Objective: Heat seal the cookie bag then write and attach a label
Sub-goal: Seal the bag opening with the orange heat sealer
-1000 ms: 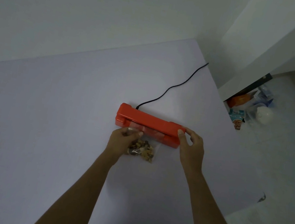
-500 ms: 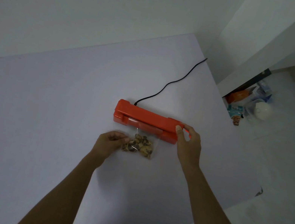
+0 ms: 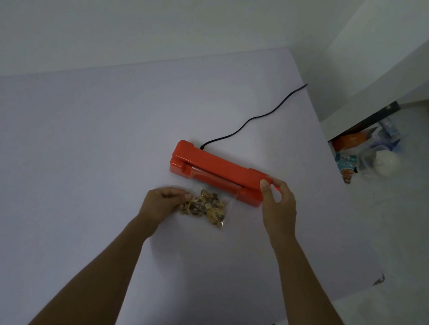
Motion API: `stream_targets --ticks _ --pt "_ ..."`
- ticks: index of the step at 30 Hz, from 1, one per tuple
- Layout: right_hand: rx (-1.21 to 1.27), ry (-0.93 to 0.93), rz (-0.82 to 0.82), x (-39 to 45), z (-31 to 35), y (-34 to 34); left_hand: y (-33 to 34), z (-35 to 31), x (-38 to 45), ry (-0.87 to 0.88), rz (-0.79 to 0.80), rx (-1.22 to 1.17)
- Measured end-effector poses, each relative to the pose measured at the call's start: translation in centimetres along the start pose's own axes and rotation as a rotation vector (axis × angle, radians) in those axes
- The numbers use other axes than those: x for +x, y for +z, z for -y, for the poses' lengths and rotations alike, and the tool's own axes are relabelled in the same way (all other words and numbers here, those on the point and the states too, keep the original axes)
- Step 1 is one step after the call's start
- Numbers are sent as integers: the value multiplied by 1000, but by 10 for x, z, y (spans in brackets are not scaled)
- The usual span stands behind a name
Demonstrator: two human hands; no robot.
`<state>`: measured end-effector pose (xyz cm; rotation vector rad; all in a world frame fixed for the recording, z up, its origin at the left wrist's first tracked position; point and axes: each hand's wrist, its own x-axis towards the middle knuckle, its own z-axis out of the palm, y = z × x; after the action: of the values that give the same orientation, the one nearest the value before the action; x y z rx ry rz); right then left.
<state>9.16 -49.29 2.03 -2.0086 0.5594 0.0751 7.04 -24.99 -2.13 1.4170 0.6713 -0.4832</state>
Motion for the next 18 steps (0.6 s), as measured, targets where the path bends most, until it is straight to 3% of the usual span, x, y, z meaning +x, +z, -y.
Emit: stream_targets --ticks 18 --pt "-11 -5 -8 -3 3 0 2 3 -1 31 -22 4"
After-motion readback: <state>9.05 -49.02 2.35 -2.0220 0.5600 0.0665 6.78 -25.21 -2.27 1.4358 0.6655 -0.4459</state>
